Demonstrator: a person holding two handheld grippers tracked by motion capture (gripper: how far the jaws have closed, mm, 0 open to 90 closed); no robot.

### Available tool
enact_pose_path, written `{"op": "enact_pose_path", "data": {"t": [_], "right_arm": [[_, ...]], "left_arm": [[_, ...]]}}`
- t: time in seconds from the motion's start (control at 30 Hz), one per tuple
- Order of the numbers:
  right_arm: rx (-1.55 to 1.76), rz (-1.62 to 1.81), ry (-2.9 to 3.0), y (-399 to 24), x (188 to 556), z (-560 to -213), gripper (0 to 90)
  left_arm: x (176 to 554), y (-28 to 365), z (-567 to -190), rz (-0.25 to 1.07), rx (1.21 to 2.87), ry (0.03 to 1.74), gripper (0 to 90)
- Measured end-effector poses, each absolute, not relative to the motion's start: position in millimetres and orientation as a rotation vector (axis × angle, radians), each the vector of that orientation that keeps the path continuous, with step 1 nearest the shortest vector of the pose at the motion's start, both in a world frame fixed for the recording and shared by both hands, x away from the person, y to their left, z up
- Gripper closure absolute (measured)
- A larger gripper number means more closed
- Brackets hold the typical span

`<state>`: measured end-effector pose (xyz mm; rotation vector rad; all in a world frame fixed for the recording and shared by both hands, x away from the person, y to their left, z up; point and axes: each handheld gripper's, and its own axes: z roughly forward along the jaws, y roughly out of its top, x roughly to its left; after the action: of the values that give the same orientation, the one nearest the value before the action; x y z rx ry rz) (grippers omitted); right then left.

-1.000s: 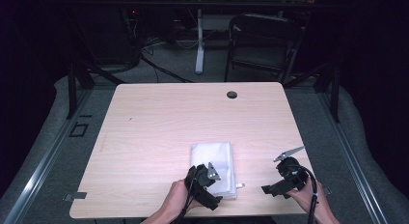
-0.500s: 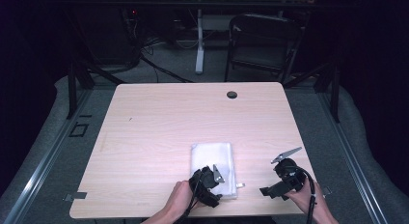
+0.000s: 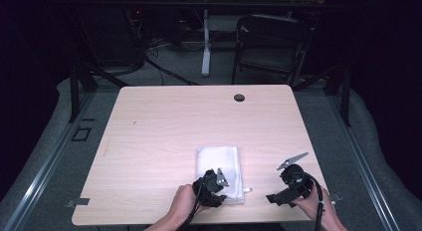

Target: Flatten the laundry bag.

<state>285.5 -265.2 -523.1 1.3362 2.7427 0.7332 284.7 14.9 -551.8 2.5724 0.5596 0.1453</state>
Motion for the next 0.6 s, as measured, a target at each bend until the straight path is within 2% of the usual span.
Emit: {"op": "enact_pose_path", "data": {"t": [0.37,0.6], "right_arm": [[1.297,0.694,2.753,-258.4,283.4,-522.6,15.3],[1.306,0.722,2.74,-256.8,282.7,-522.5,26.1]], "left_arm": [[288.7,20.4,-551.0,0.084,2.538,0.551,80.8],[292.2,24.4,-549.8,0.055,2.505,0.573,83.2]]}}
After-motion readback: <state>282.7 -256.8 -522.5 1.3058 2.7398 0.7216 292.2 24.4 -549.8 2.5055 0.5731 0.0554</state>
